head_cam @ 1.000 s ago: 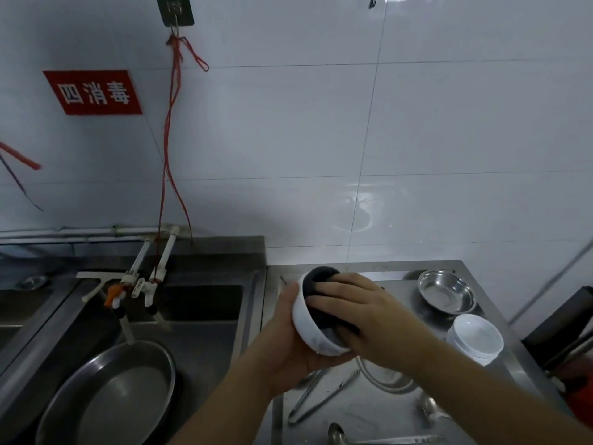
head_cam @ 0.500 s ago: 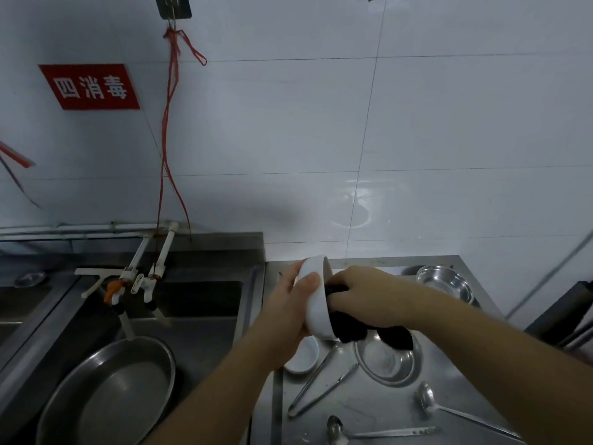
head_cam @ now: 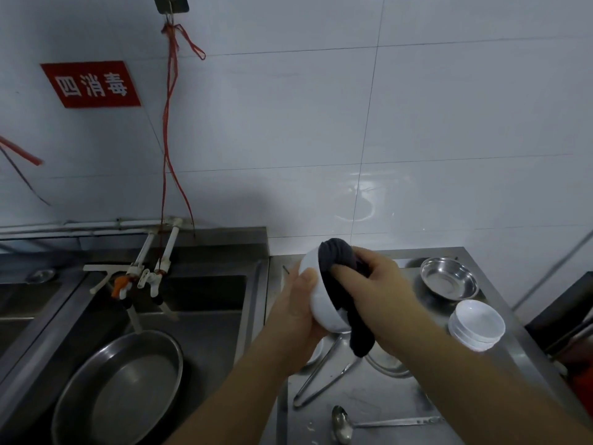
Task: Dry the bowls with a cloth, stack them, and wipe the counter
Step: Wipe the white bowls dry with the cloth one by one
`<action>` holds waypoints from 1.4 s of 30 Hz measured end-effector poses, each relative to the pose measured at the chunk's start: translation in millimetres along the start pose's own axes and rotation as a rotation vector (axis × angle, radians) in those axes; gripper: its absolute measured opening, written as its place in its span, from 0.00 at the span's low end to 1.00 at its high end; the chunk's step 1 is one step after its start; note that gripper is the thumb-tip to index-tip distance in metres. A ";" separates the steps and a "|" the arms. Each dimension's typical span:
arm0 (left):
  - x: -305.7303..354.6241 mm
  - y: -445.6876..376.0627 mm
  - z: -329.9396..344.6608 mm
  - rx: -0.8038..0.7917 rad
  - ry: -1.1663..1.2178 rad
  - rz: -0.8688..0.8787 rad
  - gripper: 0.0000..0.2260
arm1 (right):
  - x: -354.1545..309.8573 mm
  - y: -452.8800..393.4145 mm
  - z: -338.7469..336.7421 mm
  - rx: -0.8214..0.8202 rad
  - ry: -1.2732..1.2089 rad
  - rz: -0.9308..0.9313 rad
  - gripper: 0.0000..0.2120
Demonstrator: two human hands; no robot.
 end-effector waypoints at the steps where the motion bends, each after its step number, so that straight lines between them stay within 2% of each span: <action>1: -1.0 0.1 0.4 0.027 0.005 -0.015 0.51 | -6.3 0.3 -2.3 0.000 0.221 -0.159 0.06; 3: -1.0 0.1 -1.4 0.058 0.009 -0.034 0.52 | -15.0 3.5 0.7 -0.129 0.646 -0.445 0.09; 4: -0.3 0.7 -3.9 0.063 0.006 -0.034 0.50 | -13.7 3.9 3.7 -0.240 0.847 -0.516 0.14; 6: 2.6 0.9 -10.7 0.055 -0.014 -0.029 0.47 | -11.0 1.3 6.5 -0.417 1.139 -0.530 0.22; 8: 7.1 0.3 -17.4 0.059 -0.064 -0.032 0.44 | -18.9 2.9 10.8 -0.489 1.171 -0.464 0.19; 10: 11.3 -0.4 -20.3 0.059 -0.126 -0.017 0.39 | -26.2 3.3 11.2 -0.529 1.023 -0.307 0.12; 12: 14.6 0.6 -14.8 0.002 -0.152 0.001 0.36 | -29.6 1.5 5.7 -0.522 0.789 -0.048 0.10; 15: 18.1 5.7 0.0 -0.106 -0.141 0.030 0.43 | -26.1 13.4 -7.2 -0.407 0.149 0.377 0.10; 17: 22.4 8.4 11.9 -0.185 -0.076 0.052 0.46 | -24.3 24.0 -4.5 -0.304 -0.290 0.478 0.06; 19: 27.2 8.8 19.5 -0.174 -0.013 0.059 0.47 | -25.4 24.1 -1.0 -0.258 -0.430 0.355 0.08; 20: 28.4 9.0 21.4 -0.149 0.004 0.055 0.47 | -26.0 20.5 -2.9 -0.229 -0.349 0.223 0.09; 23: 27.9 9.0 24.4 -0.067 0.032 0.017 0.49 | -38.3 16.6 -10.3 -0.068 0.238 -0.237 0.07; 26: 24.7 6.6 18.9 0.007 0.064 -0.028 0.40 | -44.5 21.2 -5.9 -0.118 0.687 -0.612 0.10; 27: 23.8 5.5 15.5 0.024 0.051 -0.030 0.36 | -41.6 19.8 -2.9 -0.163 0.830 -0.653 0.13; 29: 21.7 2.2 7.5 0.038 -0.002 -0.029 0.33 | -36.8 11.9 -1.6 -0.251 0.985 -0.547 0.20; 30: 21.4 0.5 4.4 0.040 -0.043 -0.017 0.34 | -36.6 8.1 -2.3 -0.270 0.972 -0.446 0.17; 32: 22.3 -2.7 0.9 0.051 -0.142 0.005 0.34 | -32.9 -0.3 -8.8 -0.296 0.867 -0.216 0.05; 33: 21.7 -3.8 0.2 0.054 -0.203 0.012 0.34 | -29.6 -2.9 -12.6 -0.307 0.776 -0.093 0.04; 34: 20.9 -4.9 -0.5 0.049 -0.278 0.025 0.33 | -25.4 -2.5 -16.5 -0.318 0.639 0.046 0.08; 37: 17.8 -4.7 -2.7 0.014 -0.493 0.066 0.31 | -9.9 13.1 -20.6 -0.268 0.021 0.448 0.10; 39: 16.2 -3.3 -4.1 -0.020 -0.545 0.078 0.32 | -0.8 19.8 -24.2 -0.167 -0.265 0.545 0.12; 42: 13.6 -2.1 -6.1 -0.041 -0.650 0.079 0.33 | 8.8 21.9 -21.3 -0.148 -0.500 0.571 0.18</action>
Point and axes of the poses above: each hand's wrist, its own y-axis away from the middle knuckle, its own z-axis out of the palm, x = y × z, the point moved 6 cm from there along -y, towards the middle knuckle, and after that the axes turned 15 degrees about -y, right-handed, at the moved point
